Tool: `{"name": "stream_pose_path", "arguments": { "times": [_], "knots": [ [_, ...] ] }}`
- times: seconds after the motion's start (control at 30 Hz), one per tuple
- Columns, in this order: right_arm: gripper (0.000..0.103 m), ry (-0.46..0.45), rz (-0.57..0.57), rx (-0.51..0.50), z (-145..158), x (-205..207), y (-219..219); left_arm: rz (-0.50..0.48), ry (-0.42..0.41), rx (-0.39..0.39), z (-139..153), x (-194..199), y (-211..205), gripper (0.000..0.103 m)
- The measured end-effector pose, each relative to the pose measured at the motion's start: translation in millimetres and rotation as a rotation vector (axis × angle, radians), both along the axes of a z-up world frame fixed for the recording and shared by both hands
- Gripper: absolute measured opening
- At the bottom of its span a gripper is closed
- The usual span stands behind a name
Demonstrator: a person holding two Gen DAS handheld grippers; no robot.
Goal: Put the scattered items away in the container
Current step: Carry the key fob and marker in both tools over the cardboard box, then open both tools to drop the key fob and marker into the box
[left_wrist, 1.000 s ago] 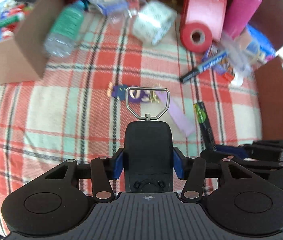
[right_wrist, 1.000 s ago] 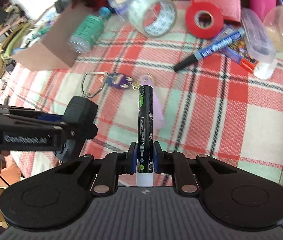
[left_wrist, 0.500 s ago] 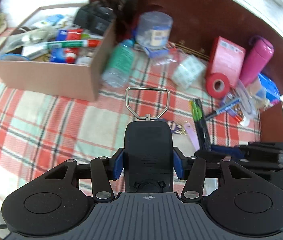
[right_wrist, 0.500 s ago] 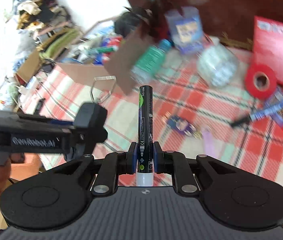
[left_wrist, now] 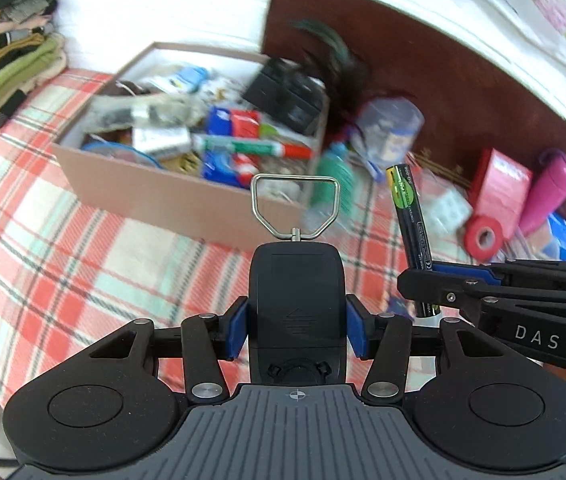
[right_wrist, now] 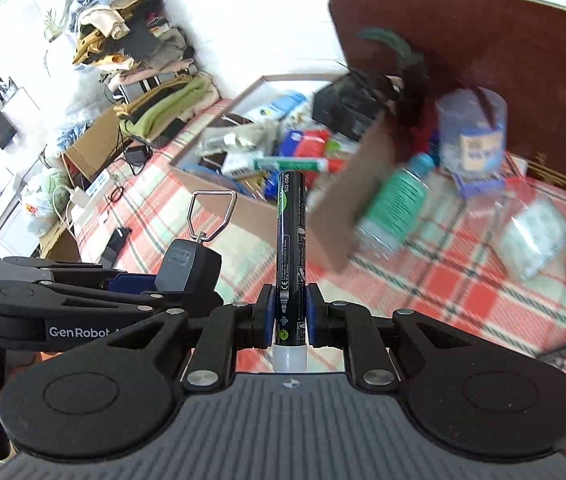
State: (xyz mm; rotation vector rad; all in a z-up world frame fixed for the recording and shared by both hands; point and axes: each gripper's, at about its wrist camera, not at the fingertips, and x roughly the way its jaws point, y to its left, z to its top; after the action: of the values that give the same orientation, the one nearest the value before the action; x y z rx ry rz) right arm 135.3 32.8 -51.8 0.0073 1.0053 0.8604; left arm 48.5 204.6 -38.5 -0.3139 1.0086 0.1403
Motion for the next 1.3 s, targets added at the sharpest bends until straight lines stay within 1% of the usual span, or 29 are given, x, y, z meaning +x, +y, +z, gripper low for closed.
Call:
{"name": "stream_pose_path", "arguments": {
  "times": [0.1,0.27,0.43,0.57,0.73,0.77,0.83,0.87,0.9,0.93,0.97,1.0,1.23,1.3],
  "knots": [
    [0.018,-0.016,-0.014,-0.009,5.9,7.6,30.8,-0.014,-0.018,-0.002,6.5,11.9,36.0,0.051],
    [0.018,-0.026,-0.070,-0.024,11.3,30.2,92.8,-0.067,-0.046,0.003,13.6,45.7,101.9,0.051],
    [0.018,-0.025,-0.142,-0.069,3.5,59.7,145.1,-0.104,-0.052,0.005,9.1,85.8,156.9,0.051],
    [0.018,-0.006,-0.192,-0.082,-1.0,80.2,171.6,-0.121,-0.035,-0.005,2.6,112.6,184.4,0.051],
    [0.018,-0.030,-0.208,-0.103,1.5,100.2,198.6,-0.122,-0.032,-0.034,-6.2,136.7,202.3,0.052],
    [0.018,-0.035,-0.213,-0.106,1.8,104.1,202.4,-0.116,-0.035,-0.041,-7.8,140.0,204.6,0.066],
    [0.020,-0.038,-0.235,-0.109,-0.4,112.1,204.8,-0.100,-0.036,-0.050,-10.7,145.4,209.6,0.074],
    [0.020,-0.039,-0.246,-0.112,-1.6,115.7,205.6,-0.088,-0.032,-0.048,-11.6,146.5,212.8,0.085],
    [0.029,-0.040,-0.259,-0.125,-3.8,117.0,203.4,-0.077,-0.027,-0.046,-12.5,147.5,215.9,0.094],
    [0.038,-0.041,-0.273,-0.138,-6.0,118.3,201.3,-0.070,-0.033,-0.047,-13.4,147.1,219.1,0.097],
    [0.058,-0.041,-0.284,-0.151,-8.3,119.1,199.1,-0.067,-0.047,-0.051,-14.3,145.6,222.1,0.100],
    [0.061,-0.038,-0.285,-0.160,-11.6,116.4,196.6,-0.064,-0.056,-0.054,-14.9,143.9,224.7,0.100],
    [0.061,-0.002,-0.293,-0.208,-32.8,97.7,180.6,-0.032,-0.043,-0.064,-24.2,135.9,230.1,0.100],
    [0.063,0.014,-0.298,-0.212,-37.2,92.6,177.2,-0.026,-0.036,-0.070,-27.0,133.4,230.3,0.100]
  ]
}}
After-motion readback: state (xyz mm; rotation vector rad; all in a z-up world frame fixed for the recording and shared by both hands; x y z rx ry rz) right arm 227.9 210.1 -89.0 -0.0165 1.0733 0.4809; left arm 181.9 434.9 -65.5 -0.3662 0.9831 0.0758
